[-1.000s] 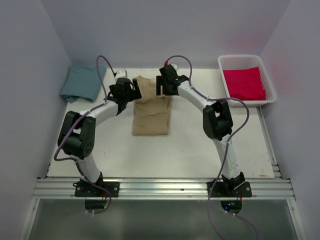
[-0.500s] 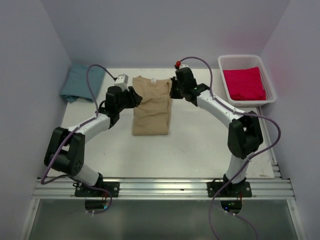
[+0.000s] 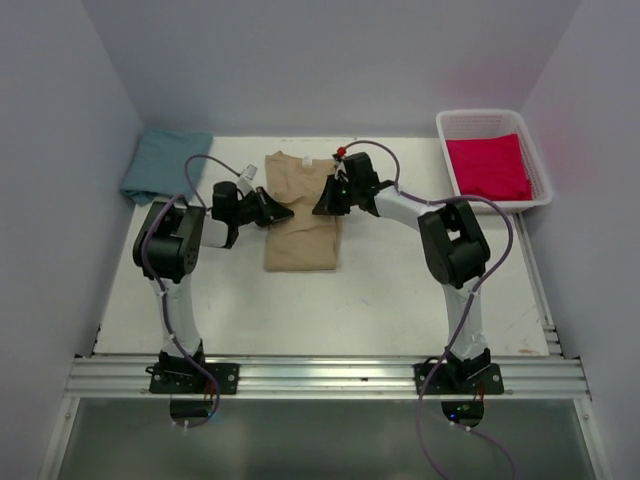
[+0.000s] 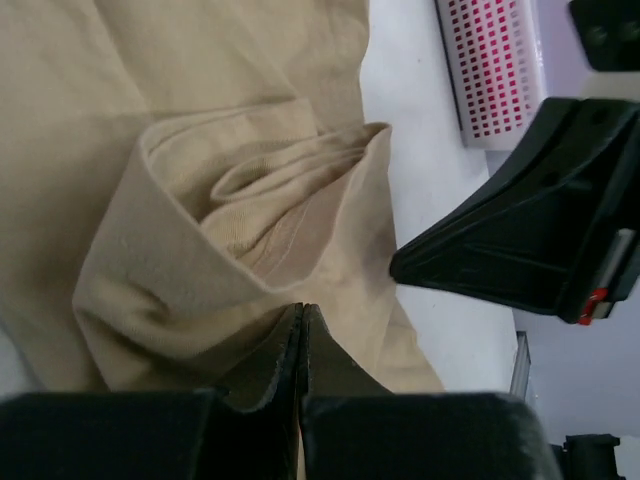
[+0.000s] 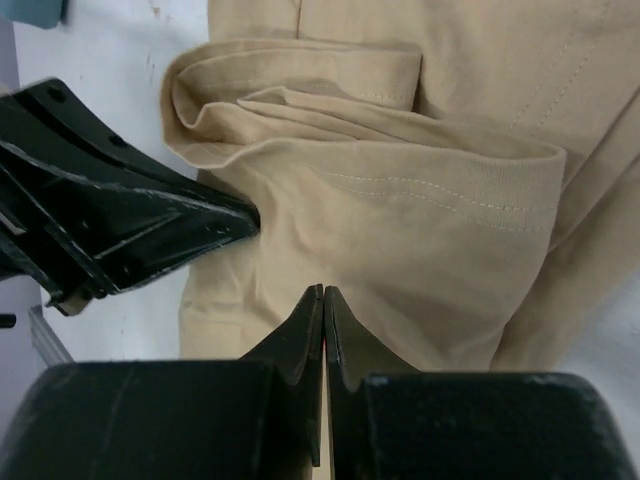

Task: Fold and stack the t-shirts
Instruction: Fold the folded rectangular tshirt in 1/3 of the way

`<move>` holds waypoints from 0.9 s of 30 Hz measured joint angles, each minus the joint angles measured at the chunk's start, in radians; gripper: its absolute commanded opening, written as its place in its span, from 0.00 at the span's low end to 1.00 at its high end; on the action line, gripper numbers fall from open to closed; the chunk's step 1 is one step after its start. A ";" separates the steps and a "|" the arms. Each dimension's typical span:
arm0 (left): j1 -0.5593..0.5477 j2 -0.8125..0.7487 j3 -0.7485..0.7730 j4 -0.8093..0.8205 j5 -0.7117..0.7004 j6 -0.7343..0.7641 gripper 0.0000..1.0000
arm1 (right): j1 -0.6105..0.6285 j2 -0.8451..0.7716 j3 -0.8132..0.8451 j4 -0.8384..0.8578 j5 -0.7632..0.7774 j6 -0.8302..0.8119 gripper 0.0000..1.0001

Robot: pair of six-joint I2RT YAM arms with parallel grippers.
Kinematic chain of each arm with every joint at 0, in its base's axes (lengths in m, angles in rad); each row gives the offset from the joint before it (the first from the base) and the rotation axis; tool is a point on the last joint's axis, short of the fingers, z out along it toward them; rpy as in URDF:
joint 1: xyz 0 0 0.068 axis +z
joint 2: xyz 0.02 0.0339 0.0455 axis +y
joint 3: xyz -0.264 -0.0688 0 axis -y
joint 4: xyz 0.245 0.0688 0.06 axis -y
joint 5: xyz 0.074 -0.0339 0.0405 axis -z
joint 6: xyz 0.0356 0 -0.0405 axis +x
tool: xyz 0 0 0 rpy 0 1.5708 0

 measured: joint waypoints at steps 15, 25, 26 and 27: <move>0.030 0.256 0.242 0.191 0.103 -0.179 0.00 | -0.010 0.244 0.289 -0.053 -0.011 -0.005 0.00; 0.040 0.375 0.507 -0.040 0.098 -0.134 0.00 | -0.016 0.274 0.388 -0.173 0.139 -0.067 0.00; 0.042 0.378 0.524 -0.057 0.096 -0.130 0.00 | -0.016 0.274 0.388 -0.179 0.149 -0.072 0.00; 0.044 0.378 0.531 -0.063 0.095 -0.129 0.00 | -0.016 0.274 0.388 -0.185 0.161 -0.077 0.00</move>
